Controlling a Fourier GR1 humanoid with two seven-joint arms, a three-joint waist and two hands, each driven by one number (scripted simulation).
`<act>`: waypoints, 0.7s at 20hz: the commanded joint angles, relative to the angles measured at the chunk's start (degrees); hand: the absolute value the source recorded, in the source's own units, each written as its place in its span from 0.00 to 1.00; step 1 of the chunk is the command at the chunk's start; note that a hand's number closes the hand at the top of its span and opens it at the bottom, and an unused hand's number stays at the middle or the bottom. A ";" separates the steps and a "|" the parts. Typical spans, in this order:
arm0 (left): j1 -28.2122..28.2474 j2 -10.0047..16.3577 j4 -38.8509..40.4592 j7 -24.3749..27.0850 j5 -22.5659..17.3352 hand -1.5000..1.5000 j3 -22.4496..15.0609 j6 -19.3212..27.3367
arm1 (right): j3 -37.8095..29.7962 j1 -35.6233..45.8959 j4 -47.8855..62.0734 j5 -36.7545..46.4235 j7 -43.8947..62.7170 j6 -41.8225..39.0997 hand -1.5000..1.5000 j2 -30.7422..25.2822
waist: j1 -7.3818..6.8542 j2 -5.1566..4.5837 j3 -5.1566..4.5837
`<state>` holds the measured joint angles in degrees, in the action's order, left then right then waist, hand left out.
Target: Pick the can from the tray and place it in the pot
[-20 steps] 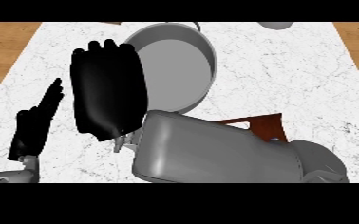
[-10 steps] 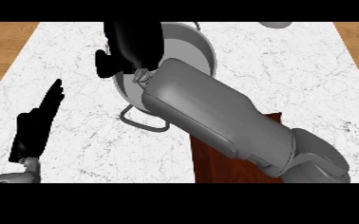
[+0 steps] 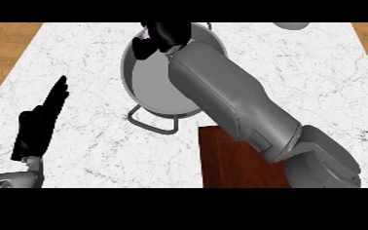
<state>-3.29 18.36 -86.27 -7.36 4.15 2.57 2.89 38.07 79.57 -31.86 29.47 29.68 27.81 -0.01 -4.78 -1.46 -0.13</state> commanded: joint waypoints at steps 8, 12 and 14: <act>-2.23 0.07 -0.66 -1.06 0.50 0.50 -0.69 -0.85 | -7.69 -1.04 10.14 -10.74 -11.65 0.43 0.00 0.01 | -2.63 -1.04 0.05; -2.03 -1.42 -0.72 -0.61 1.39 0.50 -2.45 -0.58 | -8.88 -1.38 11.00 -13.40 -16.85 0.94 0.00 0.01 | -3.32 -1.14 0.05; -1.24 -1.84 -1.41 -0.59 1.46 0.50 -2.27 0.07 | -10.03 -0.35 12.35 -14.37 -18.77 0.57 0.00 0.01 | -3.01 -0.87 0.06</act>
<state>-5.42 17.11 -86.91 -8.23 5.45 0.73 2.79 29.83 78.49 -21.29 17.39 14.57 28.44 0.00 -7.51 -2.49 -0.08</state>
